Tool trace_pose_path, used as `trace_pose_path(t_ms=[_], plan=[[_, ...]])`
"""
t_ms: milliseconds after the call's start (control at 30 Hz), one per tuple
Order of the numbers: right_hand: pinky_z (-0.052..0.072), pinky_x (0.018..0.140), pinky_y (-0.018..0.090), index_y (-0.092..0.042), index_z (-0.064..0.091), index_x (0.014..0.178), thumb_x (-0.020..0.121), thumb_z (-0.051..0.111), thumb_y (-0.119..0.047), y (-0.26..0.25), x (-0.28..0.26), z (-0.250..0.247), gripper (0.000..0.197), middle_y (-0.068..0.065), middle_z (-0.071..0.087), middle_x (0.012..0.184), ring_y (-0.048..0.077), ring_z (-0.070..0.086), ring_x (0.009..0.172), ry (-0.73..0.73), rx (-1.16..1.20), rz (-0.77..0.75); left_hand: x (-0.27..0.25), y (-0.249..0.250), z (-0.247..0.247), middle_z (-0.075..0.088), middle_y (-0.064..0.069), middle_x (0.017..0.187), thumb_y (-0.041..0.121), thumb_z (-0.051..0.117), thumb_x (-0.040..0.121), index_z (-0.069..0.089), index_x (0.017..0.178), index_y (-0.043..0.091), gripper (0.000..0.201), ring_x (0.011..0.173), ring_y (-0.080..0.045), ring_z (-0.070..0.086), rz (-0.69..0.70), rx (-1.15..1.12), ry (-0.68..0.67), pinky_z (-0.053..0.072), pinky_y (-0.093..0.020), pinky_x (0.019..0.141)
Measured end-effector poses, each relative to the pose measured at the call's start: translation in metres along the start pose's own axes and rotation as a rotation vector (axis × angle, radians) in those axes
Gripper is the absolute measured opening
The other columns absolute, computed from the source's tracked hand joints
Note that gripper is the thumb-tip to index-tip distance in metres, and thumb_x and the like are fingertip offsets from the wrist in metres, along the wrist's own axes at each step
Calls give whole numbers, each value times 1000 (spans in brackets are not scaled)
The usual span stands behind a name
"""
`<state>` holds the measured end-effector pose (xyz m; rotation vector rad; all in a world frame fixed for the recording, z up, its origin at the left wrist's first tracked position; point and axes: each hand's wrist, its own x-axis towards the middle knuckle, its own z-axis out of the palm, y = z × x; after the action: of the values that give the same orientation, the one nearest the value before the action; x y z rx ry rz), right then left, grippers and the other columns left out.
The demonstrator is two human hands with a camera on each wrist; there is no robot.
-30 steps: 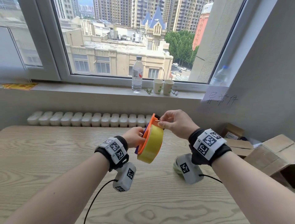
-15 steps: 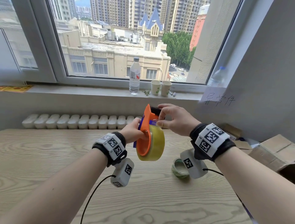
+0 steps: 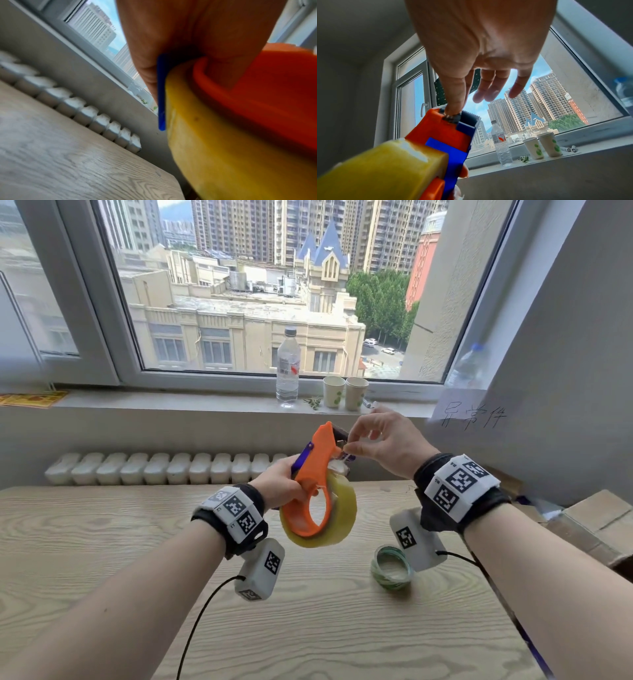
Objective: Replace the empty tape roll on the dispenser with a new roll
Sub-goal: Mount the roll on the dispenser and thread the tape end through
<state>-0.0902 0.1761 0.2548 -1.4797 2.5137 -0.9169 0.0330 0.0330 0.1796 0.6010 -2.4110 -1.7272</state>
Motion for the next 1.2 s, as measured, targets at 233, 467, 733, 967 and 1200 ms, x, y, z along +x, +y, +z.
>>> trace_pose_path(t_ms=[233,467,733,967,1200], plan=[[35,55,14,-21,64,74,79,72,-23,5,7,-7,10,-9,51,72,2,41,61,-2,71,13,1,5,-10,60,0,76,-19,58,71,55,93,17,43,73,-14,58,-10,-2,4,49,-25,64],[36,55,18,-19,68,75,77,75,-24,2,12,-9,10,-7,53,69,2,39,57,55,71,-30,3,9,-17,64,-2,81,-17,59,70,60,96,17,43,85,-24,61,-40,70,18,50,-41,83],[37,57,20,-20,66,75,78,74,-24,-5,9,-11,9,-9,53,67,3,42,59,40,62,-27,-2,10,-15,65,-9,98,-15,60,72,55,121,10,54,95,-26,62,-64,106,-2,52,-35,78],[40,60,21,-26,63,68,78,74,-22,-14,5,-14,15,-10,52,63,4,43,59,30,51,-47,-8,14,-14,64,0,80,-12,60,72,61,105,16,44,77,-15,61,-70,111,-23,54,-24,66],[50,51,20,-10,70,76,78,75,-12,-7,-7,-13,6,1,68,63,1,59,47,19,317,83,-9,12,-14,65,-11,86,-1,55,52,63,106,11,56,85,-27,62,-3,125,38,52,-43,80]])
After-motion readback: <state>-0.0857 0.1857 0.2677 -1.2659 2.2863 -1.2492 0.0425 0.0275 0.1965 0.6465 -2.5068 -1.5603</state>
